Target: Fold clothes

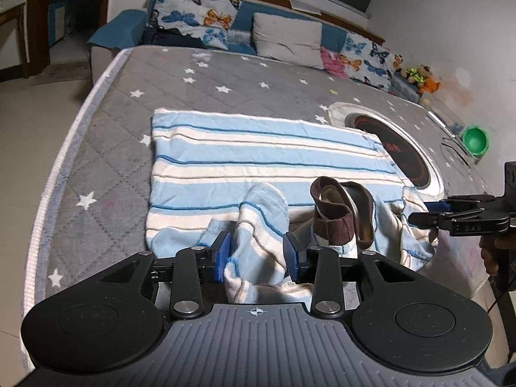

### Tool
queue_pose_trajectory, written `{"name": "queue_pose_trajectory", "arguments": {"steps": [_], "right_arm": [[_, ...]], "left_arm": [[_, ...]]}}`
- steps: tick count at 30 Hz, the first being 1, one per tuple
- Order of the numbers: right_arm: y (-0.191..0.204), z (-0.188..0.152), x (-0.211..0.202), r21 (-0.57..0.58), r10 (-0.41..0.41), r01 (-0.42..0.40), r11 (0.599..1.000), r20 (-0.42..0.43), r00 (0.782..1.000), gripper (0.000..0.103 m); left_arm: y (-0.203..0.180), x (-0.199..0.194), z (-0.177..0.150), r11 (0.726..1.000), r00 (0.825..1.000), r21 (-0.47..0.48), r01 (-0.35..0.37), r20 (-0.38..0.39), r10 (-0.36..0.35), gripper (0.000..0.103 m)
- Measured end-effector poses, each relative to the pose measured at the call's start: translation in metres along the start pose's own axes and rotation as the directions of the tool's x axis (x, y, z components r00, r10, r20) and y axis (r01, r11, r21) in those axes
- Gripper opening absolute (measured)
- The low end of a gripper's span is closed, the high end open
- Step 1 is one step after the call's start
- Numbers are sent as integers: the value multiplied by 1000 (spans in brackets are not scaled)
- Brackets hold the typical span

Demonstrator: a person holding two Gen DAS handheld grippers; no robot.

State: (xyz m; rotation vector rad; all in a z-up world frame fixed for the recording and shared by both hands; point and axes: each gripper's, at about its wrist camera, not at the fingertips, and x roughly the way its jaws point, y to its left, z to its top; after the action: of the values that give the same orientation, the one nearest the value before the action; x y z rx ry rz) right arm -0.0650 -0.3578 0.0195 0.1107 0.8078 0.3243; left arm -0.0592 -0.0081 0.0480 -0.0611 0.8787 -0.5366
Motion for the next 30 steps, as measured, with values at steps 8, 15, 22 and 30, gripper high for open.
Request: {"name": "queue_pose_trajectory", "arguments": {"steps": [8, 15, 22, 30], "right_arm": [[15, 11, -23, -134, -27, 35, 990, 63, 998, 18], [7, 76, -38, -182, -96, 123, 976, 153, 984, 16], [14, 180, -23, -262, -175, 242, 934, 254, 951, 13], [8, 306, -25, -235, -300, 438, 868, 455, 838, 13]], "left_arm": [[6, -3, 8, 1000, 999, -14, 8, 31, -7, 4], [22, -18, 56, 997, 990, -50, -64, 126, 70, 3], [43, -18, 163, 982, 952, -111, -151, 250, 174, 3], [67, -57, 295, 950, 845, -269, -160, 460, 272, 3]]}}
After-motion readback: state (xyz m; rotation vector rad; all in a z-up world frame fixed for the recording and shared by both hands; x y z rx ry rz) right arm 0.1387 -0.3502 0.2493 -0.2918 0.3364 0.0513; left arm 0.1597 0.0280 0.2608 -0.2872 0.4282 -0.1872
